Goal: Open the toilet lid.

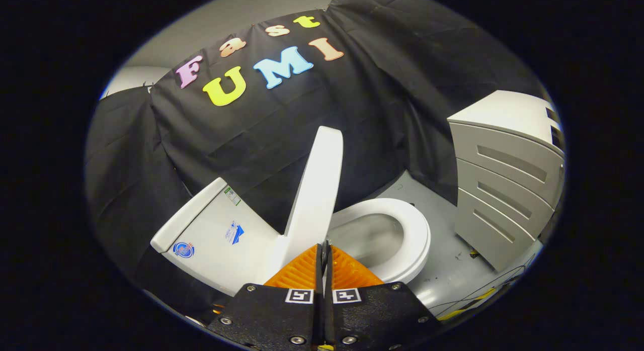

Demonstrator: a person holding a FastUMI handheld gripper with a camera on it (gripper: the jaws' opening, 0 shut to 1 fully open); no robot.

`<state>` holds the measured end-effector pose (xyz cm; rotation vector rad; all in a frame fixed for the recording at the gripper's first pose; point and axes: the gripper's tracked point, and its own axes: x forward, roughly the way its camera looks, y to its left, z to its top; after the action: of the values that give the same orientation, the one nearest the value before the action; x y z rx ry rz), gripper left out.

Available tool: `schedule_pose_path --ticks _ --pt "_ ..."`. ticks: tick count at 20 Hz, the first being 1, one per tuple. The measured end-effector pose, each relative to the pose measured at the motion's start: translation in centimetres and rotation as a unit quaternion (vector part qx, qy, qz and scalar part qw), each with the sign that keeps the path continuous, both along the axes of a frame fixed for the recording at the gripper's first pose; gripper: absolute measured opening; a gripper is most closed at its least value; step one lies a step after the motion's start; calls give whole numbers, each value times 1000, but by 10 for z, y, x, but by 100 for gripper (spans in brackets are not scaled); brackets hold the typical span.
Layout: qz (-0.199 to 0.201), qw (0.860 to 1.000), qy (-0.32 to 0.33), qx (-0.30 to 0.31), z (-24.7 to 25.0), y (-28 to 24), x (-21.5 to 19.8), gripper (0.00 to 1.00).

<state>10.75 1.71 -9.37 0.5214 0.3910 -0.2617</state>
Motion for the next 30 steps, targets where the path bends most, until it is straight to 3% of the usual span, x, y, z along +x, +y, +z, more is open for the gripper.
schedule_pose_path --ticks 30 --pt "60 990 -19 -129 58 69 27 0"
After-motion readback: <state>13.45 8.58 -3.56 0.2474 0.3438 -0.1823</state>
